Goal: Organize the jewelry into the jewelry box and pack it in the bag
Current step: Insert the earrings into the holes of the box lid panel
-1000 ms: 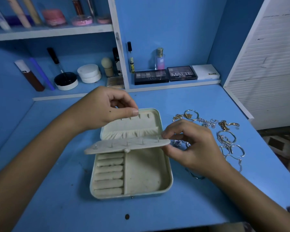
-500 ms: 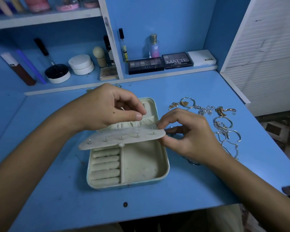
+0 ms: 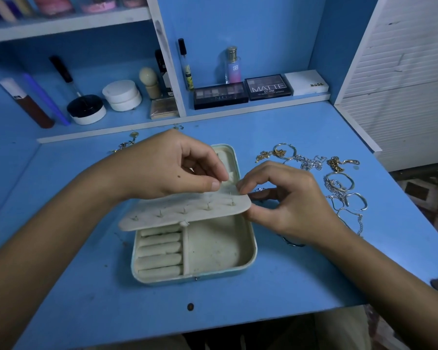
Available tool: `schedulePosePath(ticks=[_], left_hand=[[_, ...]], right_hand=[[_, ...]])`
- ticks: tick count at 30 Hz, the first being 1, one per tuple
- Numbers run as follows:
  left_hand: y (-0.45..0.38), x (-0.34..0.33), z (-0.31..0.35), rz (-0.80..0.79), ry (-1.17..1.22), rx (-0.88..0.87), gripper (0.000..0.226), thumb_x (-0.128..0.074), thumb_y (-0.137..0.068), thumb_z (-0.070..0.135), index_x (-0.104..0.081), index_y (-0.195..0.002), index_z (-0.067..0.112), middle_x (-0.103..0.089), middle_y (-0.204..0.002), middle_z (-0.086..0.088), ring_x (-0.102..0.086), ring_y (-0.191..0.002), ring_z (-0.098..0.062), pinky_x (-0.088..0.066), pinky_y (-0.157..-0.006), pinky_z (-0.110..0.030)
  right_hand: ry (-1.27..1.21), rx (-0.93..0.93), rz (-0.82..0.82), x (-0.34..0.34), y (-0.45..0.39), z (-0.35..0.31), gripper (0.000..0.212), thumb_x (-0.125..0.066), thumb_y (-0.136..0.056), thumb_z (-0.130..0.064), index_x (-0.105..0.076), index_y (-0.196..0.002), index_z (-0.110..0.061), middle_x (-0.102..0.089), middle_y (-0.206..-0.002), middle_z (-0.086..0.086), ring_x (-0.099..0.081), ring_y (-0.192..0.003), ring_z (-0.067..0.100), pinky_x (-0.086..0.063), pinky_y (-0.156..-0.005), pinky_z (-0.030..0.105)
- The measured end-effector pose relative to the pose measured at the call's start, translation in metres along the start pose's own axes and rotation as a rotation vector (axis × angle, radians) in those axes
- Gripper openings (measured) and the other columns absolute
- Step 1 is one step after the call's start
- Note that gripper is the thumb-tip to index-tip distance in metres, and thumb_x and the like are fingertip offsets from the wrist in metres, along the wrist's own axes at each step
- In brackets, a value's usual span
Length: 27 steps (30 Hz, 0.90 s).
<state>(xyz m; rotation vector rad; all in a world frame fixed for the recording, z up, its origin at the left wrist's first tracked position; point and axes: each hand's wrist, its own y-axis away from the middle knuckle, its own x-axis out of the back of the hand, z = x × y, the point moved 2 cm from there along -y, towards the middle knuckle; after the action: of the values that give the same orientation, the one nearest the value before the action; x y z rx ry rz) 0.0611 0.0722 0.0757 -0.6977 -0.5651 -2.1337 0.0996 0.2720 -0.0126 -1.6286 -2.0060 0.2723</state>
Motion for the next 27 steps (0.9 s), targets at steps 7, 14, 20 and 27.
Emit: schedulePosePath(ticks=[7,14,20,27], left_hand=[[-0.0032,-0.0040,-0.0002,-0.060,-0.052,-0.024,0.006,-0.075,-0.084,0.022,-0.076,-0.090,0.024,-0.075,-0.085,0.009,-0.071,-0.082,-0.008,-0.055,-0.078,-0.019],[-0.0038,-0.0047,-0.0020,-0.081,-0.027,-0.048,0.009,-0.076,-0.084,0.015,-0.076,-0.092,0.020,-0.075,-0.085,0.008,-0.070,-0.083,-0.008,-0.054,-0.080,-0.020],[-0.0067,-0.0086,0.0000,-0.102,-0.065,-0.058,0.008,-0.074,-0.085,0.026,-0.077,-0.091,0.022,-0.075,-0.084,0.012,-0.069,-0.082,-0.006,-0.052,-0.078,-0.018],[-0.0095,-0.0100,0.0022,-0.143,-0.099,-0.054,0.010,-0.073,-0.085,0.029,-0.077,-0.092,0.023,-0.074,-0.086,0.013,-0.069,-0.084,-0.005,-0.053,-0.080,-0.022]], right_hand=[[-0.013,-0.009,-0.009,0.0003,0.0002,-0.0001,0.017,-0.082,-0.076,-0.004,-0.071,-0.086,-0.013,-0.069,-0.090,0.004,-0.068,-0.090,0.024,-0.059,-0.074,0.029],[0.002,-0.003,-0.018,0.0003,-0.0003,-0.0007,0.019,-0.084,-0.075,0.000,-0.072,-0.085,-0.010,-0.069,-0.090,0.006,-0.069,-0.089,0.024,-0.058,-0.074,0.025],[0.005,-0.002,-0.024,0.0012,-0.0002,-0.0008,0.018,-0.084,-0.075,-0.001,-0.072,-0.085,-0.009,-0.069,-0.090,0.006,-0.069,-0.089,0.025,-0.059,-0.074,0.026],[0.000,0.003,-0.024,0.0006,-0.0005,-0.0018,0.016,-0.083,-0.075,-0.003,-0.072,-0.085,-0.008,-0.070,-0.089,0.006,-0.069,-0.087,0.024,-0.058,-0.074,0.024]])
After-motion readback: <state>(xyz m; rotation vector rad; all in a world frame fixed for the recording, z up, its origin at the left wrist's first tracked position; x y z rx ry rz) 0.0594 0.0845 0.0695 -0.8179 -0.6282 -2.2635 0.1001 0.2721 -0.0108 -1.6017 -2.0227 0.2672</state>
